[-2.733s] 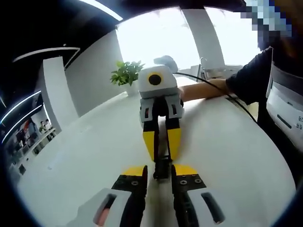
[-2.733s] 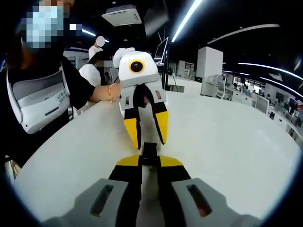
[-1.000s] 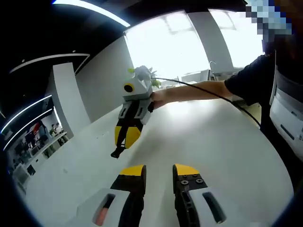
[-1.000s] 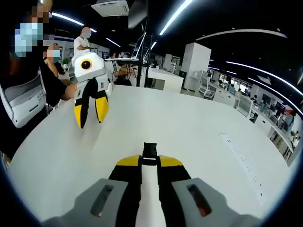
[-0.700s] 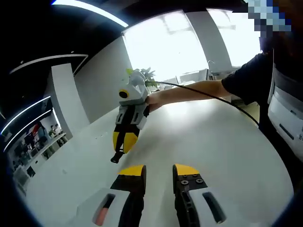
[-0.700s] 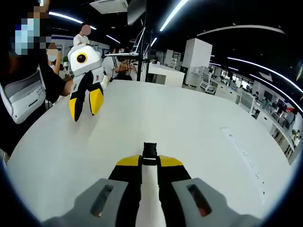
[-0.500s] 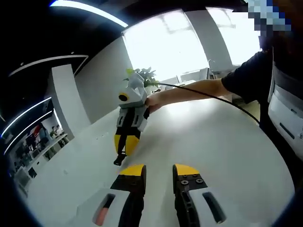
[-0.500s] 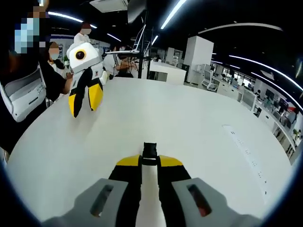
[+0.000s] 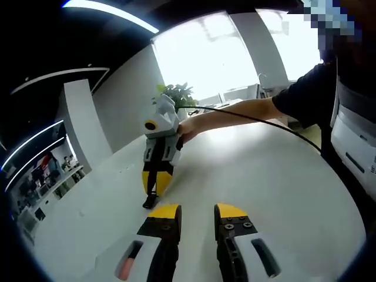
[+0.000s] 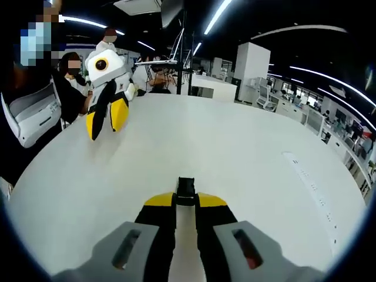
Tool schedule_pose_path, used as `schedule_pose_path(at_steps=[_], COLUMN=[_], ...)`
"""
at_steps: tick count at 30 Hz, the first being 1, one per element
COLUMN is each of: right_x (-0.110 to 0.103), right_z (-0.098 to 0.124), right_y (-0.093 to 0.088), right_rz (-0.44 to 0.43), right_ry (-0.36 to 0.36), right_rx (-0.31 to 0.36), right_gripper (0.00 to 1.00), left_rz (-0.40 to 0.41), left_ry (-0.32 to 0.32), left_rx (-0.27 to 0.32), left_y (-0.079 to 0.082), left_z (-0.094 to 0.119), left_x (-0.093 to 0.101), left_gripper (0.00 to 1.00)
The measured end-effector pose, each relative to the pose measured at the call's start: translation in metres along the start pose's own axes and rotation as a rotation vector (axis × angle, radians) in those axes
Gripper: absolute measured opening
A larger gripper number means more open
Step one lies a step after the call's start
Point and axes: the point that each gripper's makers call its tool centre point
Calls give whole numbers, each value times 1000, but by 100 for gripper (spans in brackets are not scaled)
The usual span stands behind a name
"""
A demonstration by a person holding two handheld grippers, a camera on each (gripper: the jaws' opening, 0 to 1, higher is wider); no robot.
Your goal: Snap the two parts of the plastic buckle together until the buckle closes and remains connected.
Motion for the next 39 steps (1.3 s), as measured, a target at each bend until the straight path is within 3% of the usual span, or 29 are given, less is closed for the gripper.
schedule_pose_path(at_steps=[39], right_x=[5], right_z=[9], right_y=[-7], right_rz=[-19], right_ry=[-43], right_rx=[11], right_gripper=[16], left_rz=[21], left_ry=[40], left_rx=[-4], left_y=[-2], left_z=[2], left_x=[-11], left_gripper=[22])
Point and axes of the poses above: the point that each gripper's makers call its tool centre point, and the gripper's own axes: z roughly backward along the fingers, x roughly to its right, y roughly out of its top, and after that the axes turned 3 degrees about -x, right-handed
